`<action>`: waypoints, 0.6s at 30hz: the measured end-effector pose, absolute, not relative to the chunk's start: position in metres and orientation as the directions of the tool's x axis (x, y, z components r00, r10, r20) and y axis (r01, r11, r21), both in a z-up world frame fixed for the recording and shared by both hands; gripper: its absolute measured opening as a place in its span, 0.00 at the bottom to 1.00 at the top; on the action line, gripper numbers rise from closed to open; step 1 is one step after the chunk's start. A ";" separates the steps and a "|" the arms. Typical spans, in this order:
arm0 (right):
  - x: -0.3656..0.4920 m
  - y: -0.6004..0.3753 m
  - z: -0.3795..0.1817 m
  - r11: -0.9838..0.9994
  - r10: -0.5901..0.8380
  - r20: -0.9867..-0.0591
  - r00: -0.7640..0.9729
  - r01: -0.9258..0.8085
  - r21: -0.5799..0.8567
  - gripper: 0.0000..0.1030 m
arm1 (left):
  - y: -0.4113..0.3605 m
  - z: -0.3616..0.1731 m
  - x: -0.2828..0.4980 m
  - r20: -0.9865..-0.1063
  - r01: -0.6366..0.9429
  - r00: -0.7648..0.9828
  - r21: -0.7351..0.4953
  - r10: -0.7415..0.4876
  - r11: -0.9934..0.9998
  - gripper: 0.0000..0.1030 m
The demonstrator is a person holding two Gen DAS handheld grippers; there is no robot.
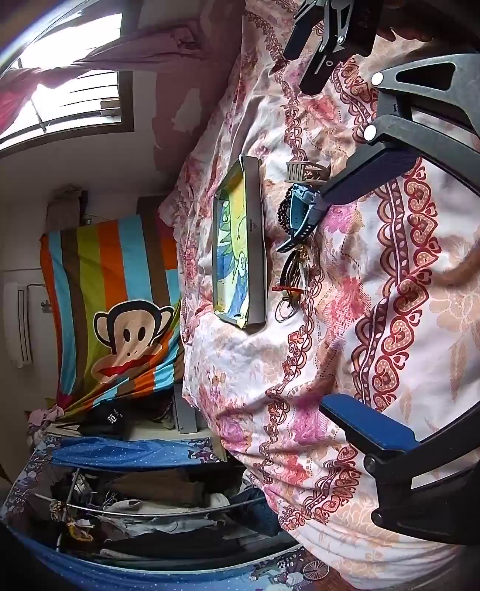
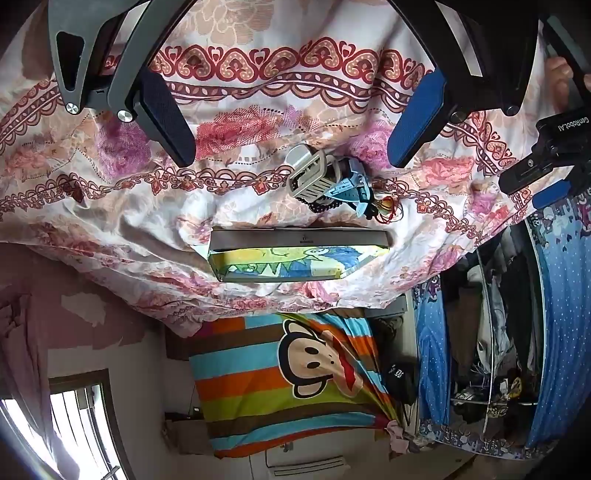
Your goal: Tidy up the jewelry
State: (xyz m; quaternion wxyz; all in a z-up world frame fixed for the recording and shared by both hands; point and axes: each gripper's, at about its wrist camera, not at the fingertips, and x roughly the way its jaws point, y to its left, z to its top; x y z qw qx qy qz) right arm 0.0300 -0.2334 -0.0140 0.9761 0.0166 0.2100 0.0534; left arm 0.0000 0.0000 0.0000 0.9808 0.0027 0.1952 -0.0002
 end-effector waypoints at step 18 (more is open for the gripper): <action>0.032 -0.233 -0.016 0.994 0.111 -0.424 0.899 -0.094 0.060 0.99 | 0.001 -0.003 0.002 -0.394 0.001 0.919 -0.009 -0.004 1.000 1.00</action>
